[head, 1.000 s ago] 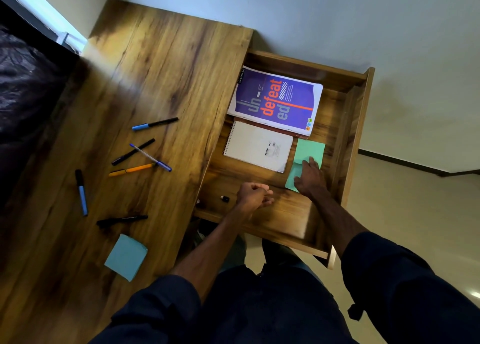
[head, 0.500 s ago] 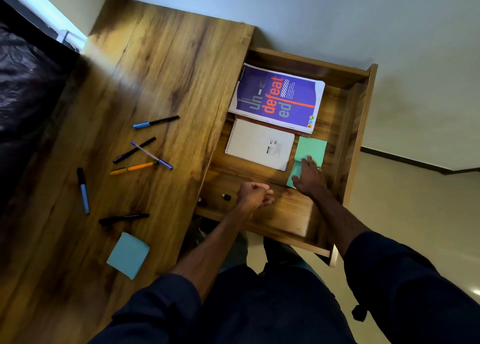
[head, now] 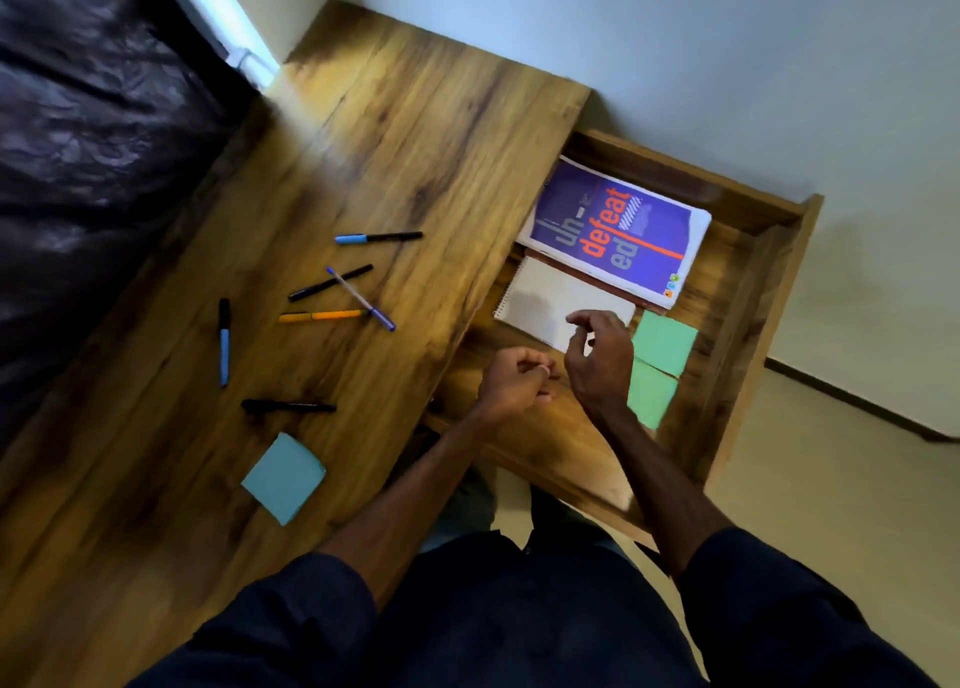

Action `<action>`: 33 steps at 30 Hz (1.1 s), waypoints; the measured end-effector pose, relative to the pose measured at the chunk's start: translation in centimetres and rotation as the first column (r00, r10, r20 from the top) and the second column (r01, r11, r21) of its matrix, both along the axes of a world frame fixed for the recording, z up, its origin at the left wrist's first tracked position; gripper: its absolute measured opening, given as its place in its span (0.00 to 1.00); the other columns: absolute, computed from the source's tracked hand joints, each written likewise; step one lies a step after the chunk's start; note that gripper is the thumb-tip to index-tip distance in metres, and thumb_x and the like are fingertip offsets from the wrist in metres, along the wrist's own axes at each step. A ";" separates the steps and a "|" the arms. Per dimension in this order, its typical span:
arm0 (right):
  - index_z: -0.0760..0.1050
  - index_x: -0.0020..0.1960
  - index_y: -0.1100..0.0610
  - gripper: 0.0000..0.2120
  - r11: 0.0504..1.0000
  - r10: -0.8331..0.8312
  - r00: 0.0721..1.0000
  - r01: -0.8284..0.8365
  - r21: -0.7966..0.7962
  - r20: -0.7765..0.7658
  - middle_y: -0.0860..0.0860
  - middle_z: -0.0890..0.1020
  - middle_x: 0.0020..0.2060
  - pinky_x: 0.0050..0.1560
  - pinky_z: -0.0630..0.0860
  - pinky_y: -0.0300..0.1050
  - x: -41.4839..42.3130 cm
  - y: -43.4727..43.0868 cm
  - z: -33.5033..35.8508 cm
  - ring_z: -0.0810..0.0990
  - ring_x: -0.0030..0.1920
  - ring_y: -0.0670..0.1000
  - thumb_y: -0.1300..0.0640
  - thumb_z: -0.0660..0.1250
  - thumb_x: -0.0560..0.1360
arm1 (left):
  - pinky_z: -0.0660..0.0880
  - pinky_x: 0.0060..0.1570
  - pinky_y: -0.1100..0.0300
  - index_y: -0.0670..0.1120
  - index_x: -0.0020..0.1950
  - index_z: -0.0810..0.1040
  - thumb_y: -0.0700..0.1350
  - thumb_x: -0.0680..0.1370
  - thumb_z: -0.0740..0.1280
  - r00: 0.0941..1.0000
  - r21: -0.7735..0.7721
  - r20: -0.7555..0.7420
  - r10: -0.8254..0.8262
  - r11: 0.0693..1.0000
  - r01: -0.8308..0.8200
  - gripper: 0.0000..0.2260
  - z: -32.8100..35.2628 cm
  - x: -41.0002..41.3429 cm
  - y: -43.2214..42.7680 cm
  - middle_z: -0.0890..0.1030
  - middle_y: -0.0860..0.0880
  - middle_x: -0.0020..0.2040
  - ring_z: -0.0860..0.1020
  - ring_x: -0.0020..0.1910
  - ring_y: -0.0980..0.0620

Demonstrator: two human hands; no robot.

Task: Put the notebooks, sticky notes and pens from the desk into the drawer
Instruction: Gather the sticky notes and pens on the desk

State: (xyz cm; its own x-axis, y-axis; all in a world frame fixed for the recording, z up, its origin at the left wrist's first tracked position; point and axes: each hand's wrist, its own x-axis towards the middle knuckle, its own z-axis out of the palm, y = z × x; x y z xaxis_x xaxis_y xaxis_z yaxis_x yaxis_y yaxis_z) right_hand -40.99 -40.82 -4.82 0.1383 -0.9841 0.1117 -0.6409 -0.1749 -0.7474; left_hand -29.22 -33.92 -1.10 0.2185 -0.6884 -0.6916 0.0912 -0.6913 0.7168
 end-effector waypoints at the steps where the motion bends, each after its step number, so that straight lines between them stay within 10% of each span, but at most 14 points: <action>1: 0.81 0.52 0.57 0.10 0.999 0.029 0.999 -0.028 -0.022 0.035 0.51 0.83 0.49 0.47 0.77 0.43 1.5 -0.3 0.9 0.78 0.51 0.49 0.64 0.63 0.76 | 0.84 0.50 0.51 0.42 0.60 0.79 0.38 0.81 0.66 1.000 -0.033 0.020 0.007 0.999 -0.006 0.08 0.7 1.0 0.0 0.85 0.45 0.53 0.86 0.49 0.48; 14: 0.79 0.49 0.57 0.09 0.858 0.513 0.850 -0.504 -0.097 0.122 0.50 0.80 0.45 0.44 0.79 0.52 25.3 2.8 5.9 0.80 0.44 0.53 0.66 0.64 0.72 | 0.80 0.34 0.59 0.48 0.48 0.80 0.37 0.80 0.64 0.764 -0.321 0.378 0.523 0.848 -0.421 0.07 5.1 23.5 11.8 0.86 0.47 0.46 0.84 0.34 0.50; 20: 0.77 0.48 0.60 0.10 0.654 0.756 0.655 -0.755 -0.047 0.000 0.56 0.81 0.44 0.42 0.78 0.54 37.2 7.4 5.5 0.81 0.43 0.60 0.62 0.62 0.69 | 0.83 0.47 0.49 0.49 0.48 0.79 0.37 0.77 0.68 0.529 -0.240 0.552 0.645 0.730 -0.640 0.07 3.4 34.0 20.1 0.85 0.47 0.46 0.84 0.45 0.48; 23: 0.78 0.48 0.61 0.09 0.575 0.817 0.575 -0.818 -0.017 -0.047 0.60 0.82 0.43 0.42 0.78 0.54 42.2 9.7 5.0 0.81 0.44 0.64 0.64 0.64 0.69 | 0.77 0.44 0.61 0.47 0.49 0.81 0.38 0.76 0.69 0.462 -0.198 0.635 0.619 0.709 -0.677 0.05 2.8 37.2 22.4 0.85 0.49 0.47 0.83 0.45 0.52; 33: 0.79 0.46 0.58 0.07 0.340 0.936 0.329 -0.937 0.078 -0.126 0.54 0.83 0.39 0.38 0.80 0.54 45.2 13.0 2.1 0.82 0.37 0.57 0.60 0.64 0.71 | 0.69 0.38 0.74 0.42 0.52 0.81 0.37 0.79 0.68 0.623 -0.065 0.573 0.532 0.788 -0.612 0.04 -0.3 37.2 24.8 0.82 0.51 0.48 0.80 0.47 0.55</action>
